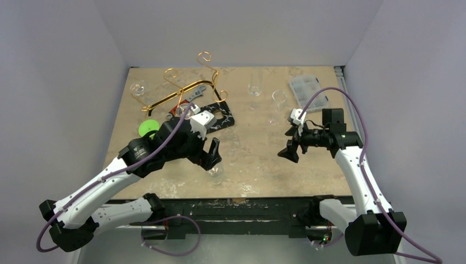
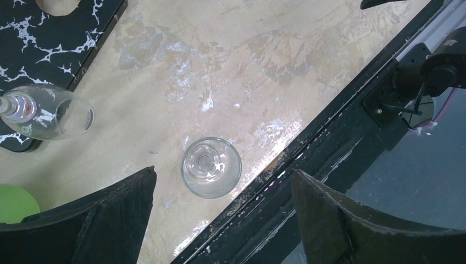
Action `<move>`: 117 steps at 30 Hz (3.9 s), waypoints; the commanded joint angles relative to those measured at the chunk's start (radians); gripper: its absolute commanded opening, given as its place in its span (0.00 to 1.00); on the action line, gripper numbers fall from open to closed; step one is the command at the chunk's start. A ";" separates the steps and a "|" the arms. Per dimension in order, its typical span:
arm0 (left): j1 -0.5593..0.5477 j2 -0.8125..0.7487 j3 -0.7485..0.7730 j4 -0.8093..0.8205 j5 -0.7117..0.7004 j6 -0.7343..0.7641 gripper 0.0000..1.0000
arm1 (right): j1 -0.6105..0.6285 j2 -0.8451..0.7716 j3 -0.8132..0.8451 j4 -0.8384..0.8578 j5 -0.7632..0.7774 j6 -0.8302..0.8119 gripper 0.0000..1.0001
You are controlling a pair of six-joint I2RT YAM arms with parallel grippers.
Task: Place the wine glass upside down on the wine glass rack
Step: Pick up the wine glass at the center of the board.
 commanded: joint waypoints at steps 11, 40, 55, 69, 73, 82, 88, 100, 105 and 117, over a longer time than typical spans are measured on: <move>-0.004 0.101 0.025 -0.068 -0.073 0.017 0.73 | -0.006 -0.017 0.000 0.015 -0.027 0.000 0.95; -0.010 0.122 -0.132 0.019 -0.127 -0.044 0.72 | -0.006 -0.006 -0.001 0.007 -0.019 -0.011 0.95; -0.010 0.139 -0.145 0.020 -0.143 -0.060 0.69 | -0.006 -0.002 0.000 0.004 -0.017 -0.014 0.95; -0.011 0.164 -0.142 0.017 -0.149 -0.061 0.66 | -0.006 0.000 0.000 0.003 -0.017 -0.016 0.95; -0.011 0.173 -0.137 0.018 -0.149 -0.059 0.63 | -0.006 0.000 0.000 0.003 -0.017 -0.016 0.94; -0.010 0.194 -0.137 0.023 -0.141 -0.061 0.51 | -0.006 -0.002 0.001 0.001 -0.018 -0.017 0.95; -0.010 0.249 -0.136 0.022 -0.164 -0.067 0.31 | -0.006 -0.005 0.000 0.000 -0.017 -0.017 0.95; -0.010 0.298 -0.139 0.018 -0.139 -0.061 0.00 | -0.006 -0.005 0.000 -0.002 -0.018 -0.018 0.95; -0.010 0.218 -0.155 0.046 -0.105 -0.054 0.00 | -0.006 -0.003 -0.004 -0.005 -0.031 -0.016 0.95; -0.026 0.005 -0.309 0.360 0.001 -0.054 0.00 | -0.006 0.066 0.008 -0.025 -0.179 0.044 0.95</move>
